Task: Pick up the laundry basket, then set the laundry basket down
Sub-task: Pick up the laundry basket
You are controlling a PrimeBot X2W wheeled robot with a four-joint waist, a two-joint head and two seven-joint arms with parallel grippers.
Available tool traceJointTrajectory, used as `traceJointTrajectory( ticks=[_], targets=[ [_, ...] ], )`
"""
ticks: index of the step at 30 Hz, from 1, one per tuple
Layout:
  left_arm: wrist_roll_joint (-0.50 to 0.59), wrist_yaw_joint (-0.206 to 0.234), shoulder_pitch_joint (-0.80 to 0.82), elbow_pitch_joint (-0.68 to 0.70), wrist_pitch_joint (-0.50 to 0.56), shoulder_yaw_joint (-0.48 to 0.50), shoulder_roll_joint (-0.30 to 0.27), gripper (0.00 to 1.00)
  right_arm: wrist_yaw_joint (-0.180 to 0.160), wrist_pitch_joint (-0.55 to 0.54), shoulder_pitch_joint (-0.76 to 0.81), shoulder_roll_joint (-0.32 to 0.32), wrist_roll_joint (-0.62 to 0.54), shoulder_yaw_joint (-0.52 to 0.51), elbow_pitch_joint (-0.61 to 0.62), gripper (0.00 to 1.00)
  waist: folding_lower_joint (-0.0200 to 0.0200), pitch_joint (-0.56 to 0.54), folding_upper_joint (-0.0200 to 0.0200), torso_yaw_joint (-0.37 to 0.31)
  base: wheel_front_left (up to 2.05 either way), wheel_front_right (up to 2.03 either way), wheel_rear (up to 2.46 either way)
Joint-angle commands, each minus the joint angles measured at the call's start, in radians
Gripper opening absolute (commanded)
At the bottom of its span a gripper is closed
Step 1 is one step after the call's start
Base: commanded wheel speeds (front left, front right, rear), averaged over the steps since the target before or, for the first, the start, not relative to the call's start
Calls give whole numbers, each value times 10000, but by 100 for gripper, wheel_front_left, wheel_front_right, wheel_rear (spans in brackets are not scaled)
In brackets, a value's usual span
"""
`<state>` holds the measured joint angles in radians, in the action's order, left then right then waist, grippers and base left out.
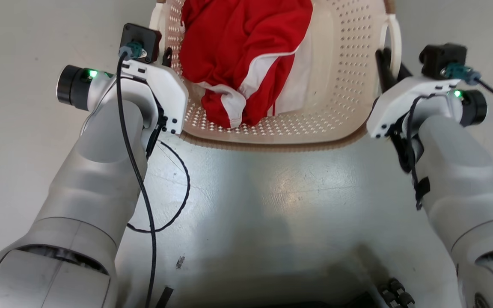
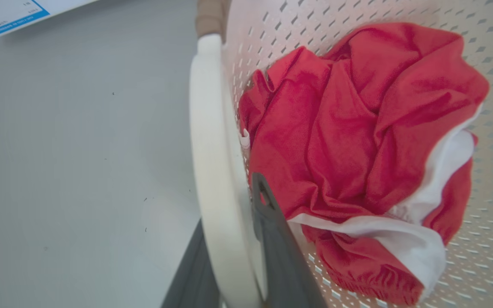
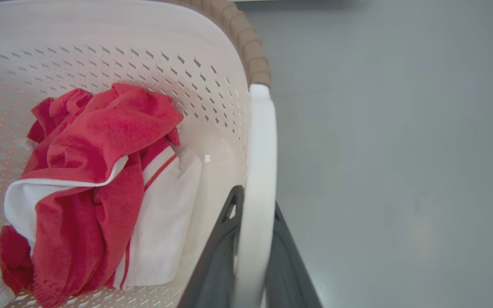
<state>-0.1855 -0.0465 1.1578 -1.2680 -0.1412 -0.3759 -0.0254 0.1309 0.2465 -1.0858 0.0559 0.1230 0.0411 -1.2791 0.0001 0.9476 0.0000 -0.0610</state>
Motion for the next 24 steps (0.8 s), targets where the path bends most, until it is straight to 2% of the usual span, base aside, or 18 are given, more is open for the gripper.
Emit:
traceJointTrajectory(
  ticks=[1,13,24],
  targets=[
    [-31,1,-216,54,-50,-54,-249,0,-2,-22,576,-57,50,316,-17,0,-1,-135,0,10,0,0,0],
    [-1252,-31,-1576,18,542,-505,-249,0,-2,-825,1577,-57,1117,1847,-80,0,-1,-1822,0,69,0,0,0],
    [-2430,58,-3255,-25,607,-988,-249,0,-2,-1965,2682,-57,1923,3260,-13,0,-1,-4173,0,162,0,0,0]
  ],
)
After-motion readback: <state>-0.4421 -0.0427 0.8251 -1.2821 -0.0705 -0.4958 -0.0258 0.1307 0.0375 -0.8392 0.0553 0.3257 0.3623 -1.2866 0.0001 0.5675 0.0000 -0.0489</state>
